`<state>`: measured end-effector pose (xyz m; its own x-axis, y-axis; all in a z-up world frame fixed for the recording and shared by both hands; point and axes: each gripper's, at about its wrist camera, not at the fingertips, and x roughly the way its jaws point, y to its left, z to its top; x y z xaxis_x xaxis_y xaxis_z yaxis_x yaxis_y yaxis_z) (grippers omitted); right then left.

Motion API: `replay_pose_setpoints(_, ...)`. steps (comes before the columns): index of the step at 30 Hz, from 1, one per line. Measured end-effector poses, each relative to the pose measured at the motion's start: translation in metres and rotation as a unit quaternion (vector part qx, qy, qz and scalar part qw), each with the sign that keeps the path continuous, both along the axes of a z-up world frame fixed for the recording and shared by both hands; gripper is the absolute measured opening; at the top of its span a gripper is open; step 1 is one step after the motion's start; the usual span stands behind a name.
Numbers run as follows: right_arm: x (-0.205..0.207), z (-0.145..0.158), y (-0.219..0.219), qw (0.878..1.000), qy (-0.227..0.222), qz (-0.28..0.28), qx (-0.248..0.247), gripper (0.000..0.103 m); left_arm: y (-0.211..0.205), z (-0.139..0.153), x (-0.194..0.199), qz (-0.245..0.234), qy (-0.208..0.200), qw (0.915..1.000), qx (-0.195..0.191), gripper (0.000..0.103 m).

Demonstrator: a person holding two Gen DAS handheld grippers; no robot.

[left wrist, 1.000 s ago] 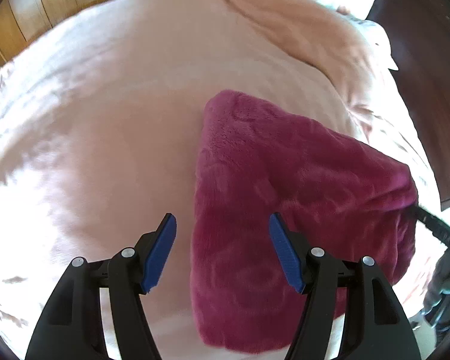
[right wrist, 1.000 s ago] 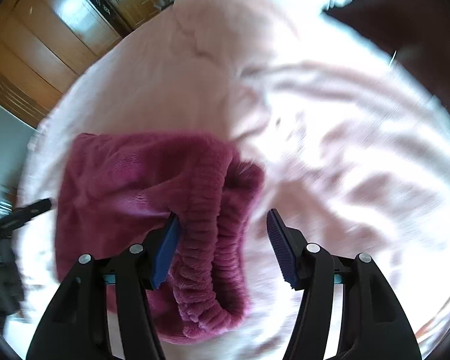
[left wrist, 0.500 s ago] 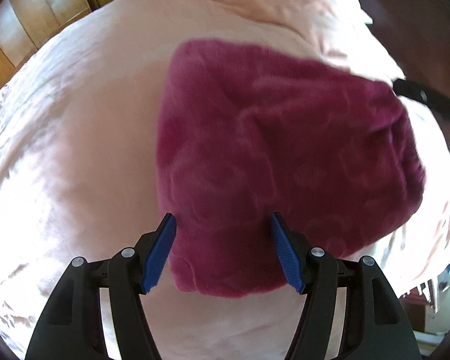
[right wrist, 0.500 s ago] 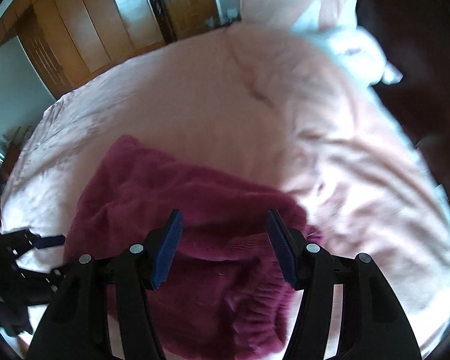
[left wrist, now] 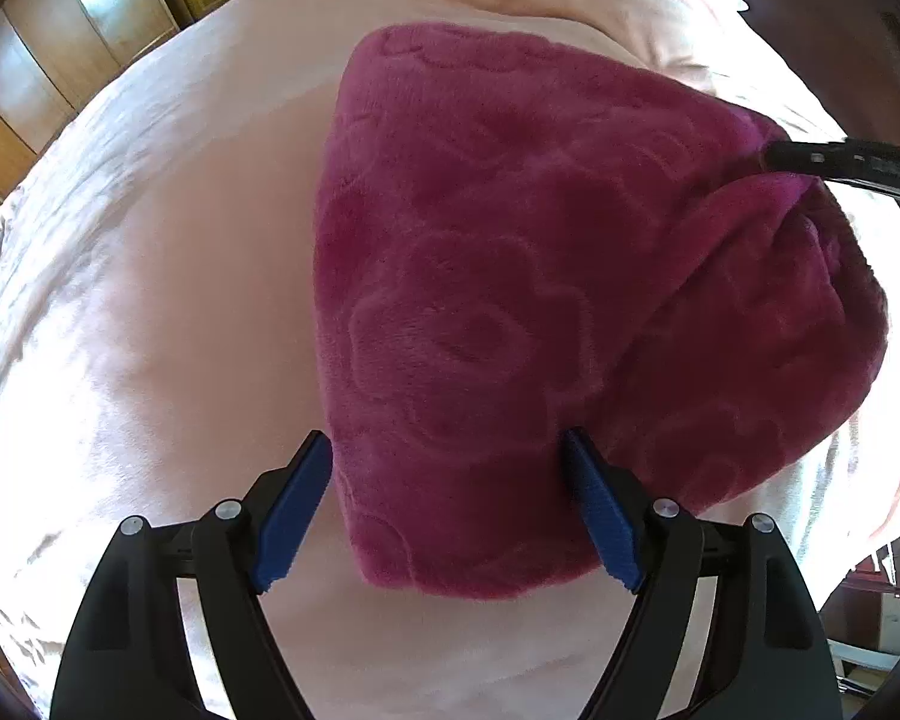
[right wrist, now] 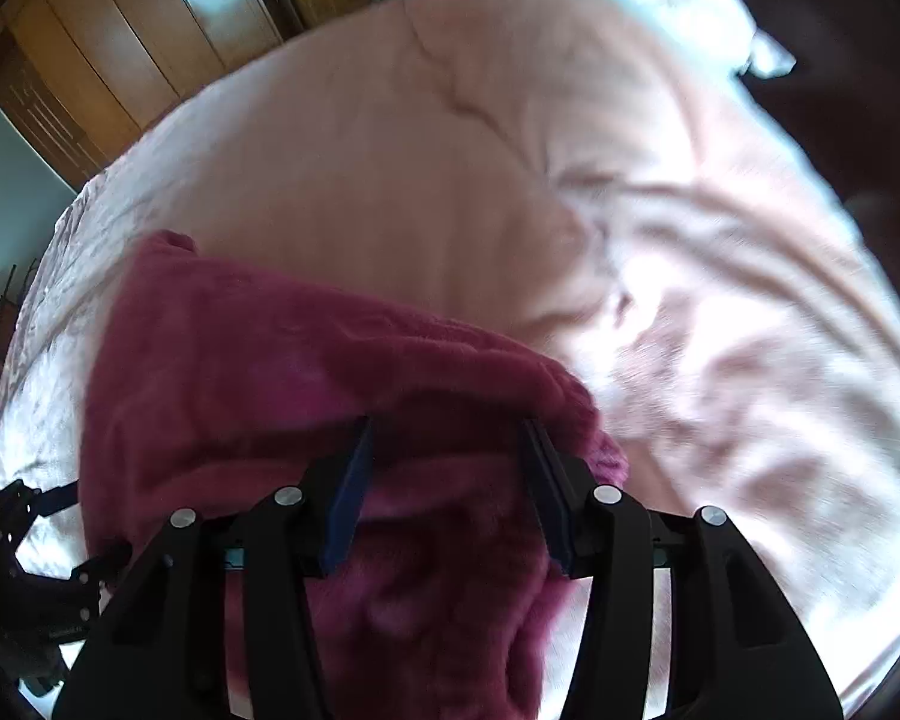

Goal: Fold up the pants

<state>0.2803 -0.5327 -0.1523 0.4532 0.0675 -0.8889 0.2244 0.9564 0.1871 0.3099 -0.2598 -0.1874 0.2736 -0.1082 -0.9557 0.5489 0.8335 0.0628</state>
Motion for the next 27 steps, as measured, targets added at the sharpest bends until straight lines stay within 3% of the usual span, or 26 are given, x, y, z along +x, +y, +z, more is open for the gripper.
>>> replay_pose_setpoints(3,-0.031,0.019,0.015,0.999,-0.022,0.014,-0.028,0.052,0.002,0.01,-0.004,0.001,-0.008,1.0,-0.004,0.078)
replay_pose_setpoints(6,-0.061,0.021,0.031,0.999,-0.014,0.037,-0.036,0.052,0.003,0.018,-0.012,-0.013,-0.019,0.9997,-0.004,0.078)
replay_pose_setpoints(13,-0.089,-0.034,0.039,0.996,0.063,0.041,-0.044,0.052,0.004,-0.003,-0.023,-0.025,-0.007,0.9996,0.014,0.079)
replay_pose_setpoints(18,-0.088,-0.054,0.035,0.995,0.079,0.038,-0.042,0.053,0.005,-0.015,-0.029,-0.041,-0.011,0.9988,0.024,0.08)
replay_pose_setpoints(22,-0.084,-0.05,0.04,0.995,0.079,0.036,-0.055,0.053,0.006,-0.008,-0.032,-0.037,-0.017,0.9989,0.022,0.08)
replay_pose_setpoints(27,-0.102,-0.019,0.046,0.997,0.047,0.008,-0.053,0.058,0.007,0.022,-0.048,-0.029,-0.029,0.9991,-0.001,0.079)
